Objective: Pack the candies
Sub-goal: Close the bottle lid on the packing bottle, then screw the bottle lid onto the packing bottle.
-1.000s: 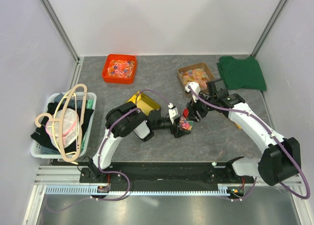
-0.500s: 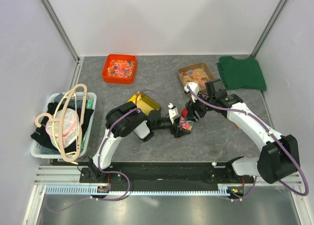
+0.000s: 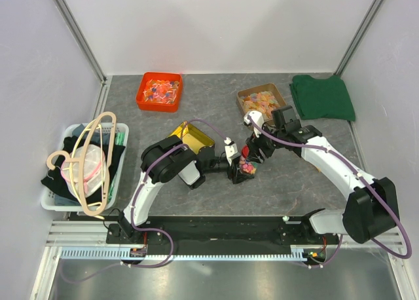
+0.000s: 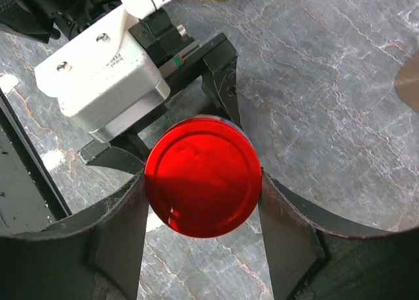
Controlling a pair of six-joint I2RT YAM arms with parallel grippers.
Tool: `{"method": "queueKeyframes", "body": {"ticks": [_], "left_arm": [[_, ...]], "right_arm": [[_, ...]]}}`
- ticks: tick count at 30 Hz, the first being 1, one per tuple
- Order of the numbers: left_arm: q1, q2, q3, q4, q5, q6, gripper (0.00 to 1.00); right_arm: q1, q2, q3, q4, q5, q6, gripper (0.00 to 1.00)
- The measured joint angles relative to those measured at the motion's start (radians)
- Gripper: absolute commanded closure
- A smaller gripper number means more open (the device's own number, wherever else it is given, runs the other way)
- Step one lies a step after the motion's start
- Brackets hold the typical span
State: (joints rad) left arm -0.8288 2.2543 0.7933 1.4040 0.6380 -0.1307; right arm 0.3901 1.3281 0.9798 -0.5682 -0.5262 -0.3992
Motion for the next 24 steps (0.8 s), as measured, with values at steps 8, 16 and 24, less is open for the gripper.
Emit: {"method": "queueKeyframes", "body": {"ticks": [8,16,24], "left_arm": [[0.000,0.000,0.000,0.001,0.000,0.000,0.83],[0.000,0.000,0.000,0.001,0.000,0.000,0.84],[0.000,0.000,0.000,0.001,0.000,0.000,0.84]], "right_arm": [[0.006,0.010,0.000,-0.036,0.012,-0.011,0.04],[0.006,0.010,0.030,-0.110,0.020,-0.042,0.02],[0.005,0.011,0.135,-0.198,0.052,-0.092,0.02]]}}
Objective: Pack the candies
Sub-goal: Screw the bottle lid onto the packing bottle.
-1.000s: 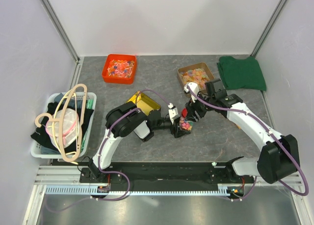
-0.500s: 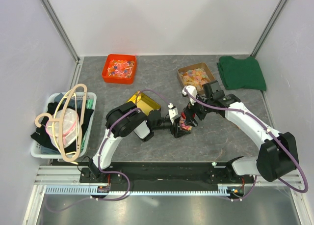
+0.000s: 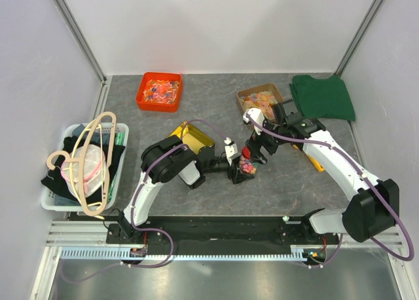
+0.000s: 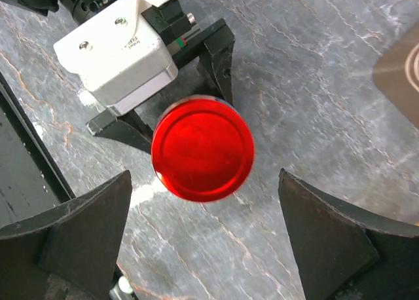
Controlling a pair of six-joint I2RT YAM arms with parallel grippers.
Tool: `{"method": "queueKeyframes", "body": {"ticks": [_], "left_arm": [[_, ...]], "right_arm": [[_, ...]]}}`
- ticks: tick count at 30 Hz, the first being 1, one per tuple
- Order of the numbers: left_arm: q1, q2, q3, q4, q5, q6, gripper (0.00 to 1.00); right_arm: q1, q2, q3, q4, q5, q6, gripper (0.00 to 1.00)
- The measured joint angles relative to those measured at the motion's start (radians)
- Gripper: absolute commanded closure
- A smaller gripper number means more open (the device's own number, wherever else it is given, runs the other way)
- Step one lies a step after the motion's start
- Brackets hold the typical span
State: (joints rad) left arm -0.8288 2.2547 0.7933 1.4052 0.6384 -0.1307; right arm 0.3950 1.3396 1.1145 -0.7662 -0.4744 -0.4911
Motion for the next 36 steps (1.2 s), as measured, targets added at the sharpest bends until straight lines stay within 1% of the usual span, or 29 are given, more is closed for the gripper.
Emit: {"method": "queueKeyframes", "body": {"ticks": [3,6,7,9,14,20,21,22,25,27,32,35,36], "left_arm": [[0.000,0.000,0.000,0.000,0.000,0.000,0.84],[0.000,0.000,0.000,0.000,0.000,0.000,0.85],[0.000,0.000,0.000,0.000,0.000,0.000,0.91],[0.000,0.000,0.000,0.000,0.000,0.000,0.94],[0.000,0.000,0.000,0.000,0.000,0.000,0.94],[0.000,0.000,0.000,0.000,0.000,0.000,0.94],[0.000,0.000,0.000,0.000,0.000,0.000,0.94],[0.000,0.000,0.000,0.000,0.000,0.001,0.94],[0.000,0.000,0.000,0.000,0.001,0.001,0.94],[0.000,0.000,0.000,0.000,0.001,0.001,0.94],[0.000,0.000,0.000,0.000,0.001,0.001,0.94],[0.000,0.000,0.000,0.000,0.001,0.001,0.94],[0.000,0.000,0.000,0.000,0.001,0.001,0.94]], "right_arm": [[-0.008,0.002,0.028,-0.027,0.007,-0.016,0.02],[-0.036,0.013,0.054,-0.046,0.001,-0.023,0.05],[-0.053,0.027,0.071,-0.054,-0.008,-0.022,0.07],[-0.087,0.062,0.108,-0.061,-0.031,-0.019,0.09],[-0.145,0.182,0.190,-0.060,-0.119,-0.002,0.18],[-0.156,0.300,0.229,-0.082,-0.223,0.014,0.31],[-0.156,0.308,0.231,-0.084,-0.237,0.015,0.33],[-0.158,0.316,0.233,-0.088,-0.251,0.017,0.38],[-0.164,0.332,0.244,-0.096,-0.296,0.023,0.46],[-0.167,0.341,0.250,-0.101,-0.319,0.023,0.49],[-0.169,0.357,0.252,-0.126,-0.348,0.016,0.51],[-0.169,0.360,0.251,-0.137,-0.357,0.010,0.57],[-0.169,0.360,0.251,-0.138,-0.359,0.006,0.60]]}}
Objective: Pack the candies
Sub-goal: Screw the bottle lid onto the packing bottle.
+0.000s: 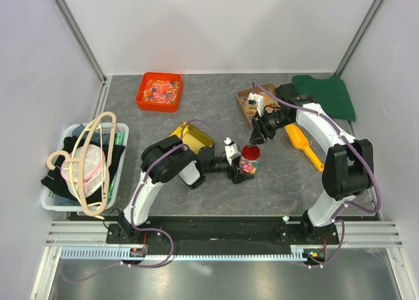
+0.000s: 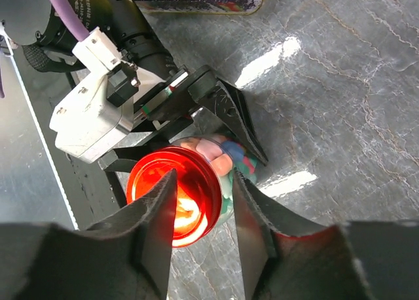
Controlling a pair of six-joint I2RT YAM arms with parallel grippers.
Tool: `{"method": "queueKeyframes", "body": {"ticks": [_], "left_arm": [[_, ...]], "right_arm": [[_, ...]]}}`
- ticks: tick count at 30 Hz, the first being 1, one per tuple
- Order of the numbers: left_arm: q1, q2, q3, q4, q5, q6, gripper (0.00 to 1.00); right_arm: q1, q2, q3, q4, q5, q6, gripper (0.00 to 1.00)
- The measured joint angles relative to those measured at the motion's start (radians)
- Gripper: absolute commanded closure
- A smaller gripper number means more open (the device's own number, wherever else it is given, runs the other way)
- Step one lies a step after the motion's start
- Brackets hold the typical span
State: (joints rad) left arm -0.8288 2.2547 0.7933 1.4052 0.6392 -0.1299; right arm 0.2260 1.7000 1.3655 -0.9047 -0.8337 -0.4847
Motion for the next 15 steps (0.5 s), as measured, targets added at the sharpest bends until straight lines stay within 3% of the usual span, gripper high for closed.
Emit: {"method": "queueKeyframes", "body": {"ticks": [15], "left_arm": [[-0.002,0.000,0.000,0.000,0.005,0.008,0.94]], "right_arm": [[-0.009,-0.021,-0.030,-0.039,-0.024,-0.058,0.70]]}}
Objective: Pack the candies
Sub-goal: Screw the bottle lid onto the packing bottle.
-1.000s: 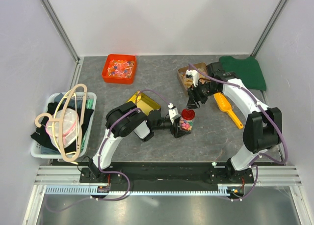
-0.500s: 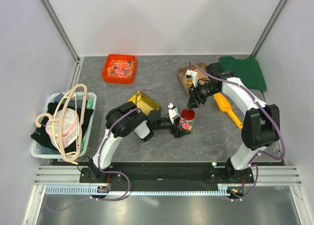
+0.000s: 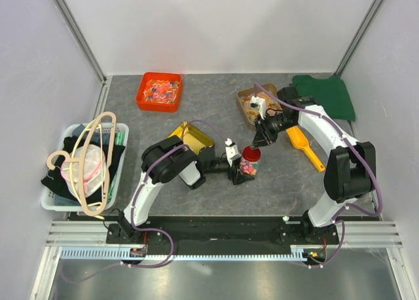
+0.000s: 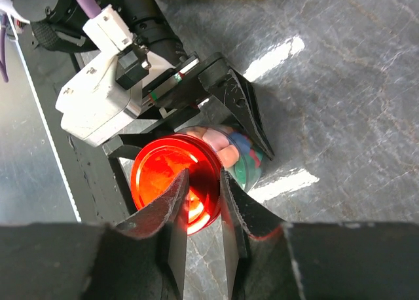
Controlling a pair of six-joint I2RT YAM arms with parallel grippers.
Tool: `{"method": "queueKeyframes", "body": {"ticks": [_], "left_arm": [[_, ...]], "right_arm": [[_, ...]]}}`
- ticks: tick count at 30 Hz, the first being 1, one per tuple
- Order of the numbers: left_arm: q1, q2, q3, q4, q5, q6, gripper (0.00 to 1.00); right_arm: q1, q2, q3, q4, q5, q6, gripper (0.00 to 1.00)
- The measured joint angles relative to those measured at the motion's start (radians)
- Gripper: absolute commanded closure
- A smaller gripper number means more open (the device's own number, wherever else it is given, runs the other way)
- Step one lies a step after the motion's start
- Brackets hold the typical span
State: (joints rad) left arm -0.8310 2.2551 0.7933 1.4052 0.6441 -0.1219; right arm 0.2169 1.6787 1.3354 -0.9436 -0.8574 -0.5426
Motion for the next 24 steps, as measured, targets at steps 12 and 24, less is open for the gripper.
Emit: {"method": "queueKeyframes", "body": {"ticks": [12,24], "left_arm": [[-0.010,0.003,0.000,0.004,0.040,0.008,0.95],[-0.010,0.005,0.000,0.008,0.040,0.008,0.97]], "right_arm": [[-0.007,-0.061,-0.062,-0.016,0.002,-0.042,0.71],[-0.021,-0.087,-0.085,-0.029,0.004,-0.080,0.72]]}}
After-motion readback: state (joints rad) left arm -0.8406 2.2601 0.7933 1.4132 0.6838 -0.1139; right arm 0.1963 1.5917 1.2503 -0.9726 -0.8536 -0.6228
